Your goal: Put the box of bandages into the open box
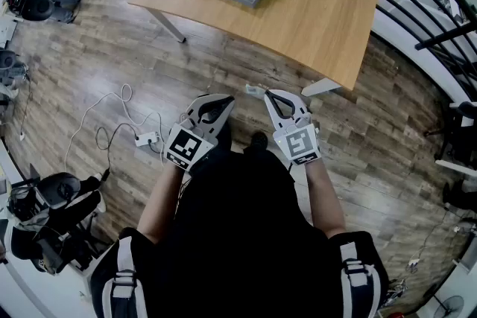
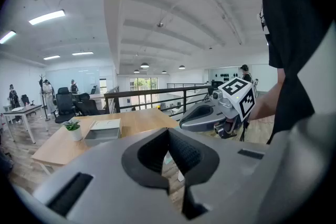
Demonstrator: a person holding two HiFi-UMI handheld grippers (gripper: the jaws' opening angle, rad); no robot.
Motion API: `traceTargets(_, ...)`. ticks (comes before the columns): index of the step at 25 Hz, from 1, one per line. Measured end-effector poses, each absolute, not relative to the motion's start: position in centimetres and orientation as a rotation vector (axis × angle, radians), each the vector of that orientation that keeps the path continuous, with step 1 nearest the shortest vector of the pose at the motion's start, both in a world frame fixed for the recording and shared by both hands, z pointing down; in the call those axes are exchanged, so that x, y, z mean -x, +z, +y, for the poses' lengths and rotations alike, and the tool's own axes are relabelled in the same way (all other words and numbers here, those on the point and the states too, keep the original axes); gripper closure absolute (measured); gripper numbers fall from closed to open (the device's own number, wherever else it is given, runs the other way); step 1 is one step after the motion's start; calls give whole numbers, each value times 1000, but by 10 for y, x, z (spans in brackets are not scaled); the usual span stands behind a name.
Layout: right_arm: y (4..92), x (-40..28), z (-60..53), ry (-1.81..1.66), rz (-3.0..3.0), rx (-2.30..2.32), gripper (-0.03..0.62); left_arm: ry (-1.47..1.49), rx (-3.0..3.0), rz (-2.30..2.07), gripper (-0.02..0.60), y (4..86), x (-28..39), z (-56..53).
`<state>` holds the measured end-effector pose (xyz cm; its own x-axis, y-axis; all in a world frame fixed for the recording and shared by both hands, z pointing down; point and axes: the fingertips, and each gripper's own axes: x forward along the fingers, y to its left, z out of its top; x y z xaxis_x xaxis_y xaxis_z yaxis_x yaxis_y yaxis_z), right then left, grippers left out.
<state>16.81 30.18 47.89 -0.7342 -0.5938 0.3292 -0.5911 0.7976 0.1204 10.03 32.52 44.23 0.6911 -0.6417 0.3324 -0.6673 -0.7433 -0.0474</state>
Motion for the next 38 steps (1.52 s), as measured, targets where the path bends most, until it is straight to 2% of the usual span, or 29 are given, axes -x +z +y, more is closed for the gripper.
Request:
traceTargets(10, 479, -155, 304, -28, -2605, -898, 569, 482, -2742, -1156, 558, 446, -68, 332)
traceTargets(38, 477, -110, 273, -71, -2616, -769, 569, 441, -2667, -1283, 558, 449, -31, 306)
